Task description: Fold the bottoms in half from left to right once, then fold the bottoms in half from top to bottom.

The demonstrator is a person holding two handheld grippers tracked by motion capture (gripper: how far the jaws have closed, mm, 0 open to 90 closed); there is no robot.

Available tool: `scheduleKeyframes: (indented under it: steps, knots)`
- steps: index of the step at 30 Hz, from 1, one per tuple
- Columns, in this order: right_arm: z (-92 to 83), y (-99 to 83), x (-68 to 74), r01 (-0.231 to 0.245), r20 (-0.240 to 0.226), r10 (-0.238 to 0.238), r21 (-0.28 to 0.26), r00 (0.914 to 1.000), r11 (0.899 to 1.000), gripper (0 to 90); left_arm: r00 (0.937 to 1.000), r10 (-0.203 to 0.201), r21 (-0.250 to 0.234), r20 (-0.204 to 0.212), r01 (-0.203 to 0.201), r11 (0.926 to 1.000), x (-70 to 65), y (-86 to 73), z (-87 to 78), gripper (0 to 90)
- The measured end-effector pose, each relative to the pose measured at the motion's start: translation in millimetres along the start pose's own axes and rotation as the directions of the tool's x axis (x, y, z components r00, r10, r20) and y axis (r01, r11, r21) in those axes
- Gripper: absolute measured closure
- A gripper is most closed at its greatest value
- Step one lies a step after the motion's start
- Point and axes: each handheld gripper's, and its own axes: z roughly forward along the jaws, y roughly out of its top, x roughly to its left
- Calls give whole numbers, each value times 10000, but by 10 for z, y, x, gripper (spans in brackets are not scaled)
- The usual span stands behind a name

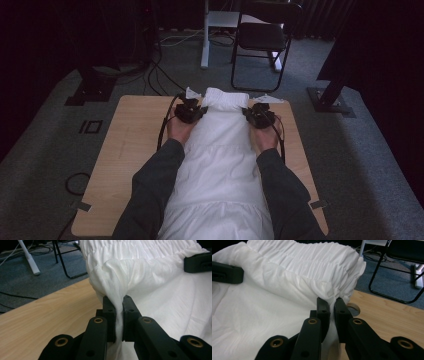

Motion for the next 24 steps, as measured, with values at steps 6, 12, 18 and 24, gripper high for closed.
scheduleKeyframes:
  steps: [6,12,18,24]
  knots:
    - [-91,69,-13,-16,-45,15,-254,10000,9997,855,9999,97,-251,123,-94,9996,-11,91,-76,843]
    - [-223,163,-14,17,-200,-29,-613,9998,9981,854,9996,106,-526,267,-92,9986,-25,162,-191,843]
    - [-425,223,44,280,-374,-309,-754,9988,9968,854,9974,528,-873,490,-484,9950,-137,176,-458,843]
    - [-765,114,209,909,-751,-981,-946,9923,9914,854,9884,1080,-1040,1068,-970,9898,-302,14,-842,842]
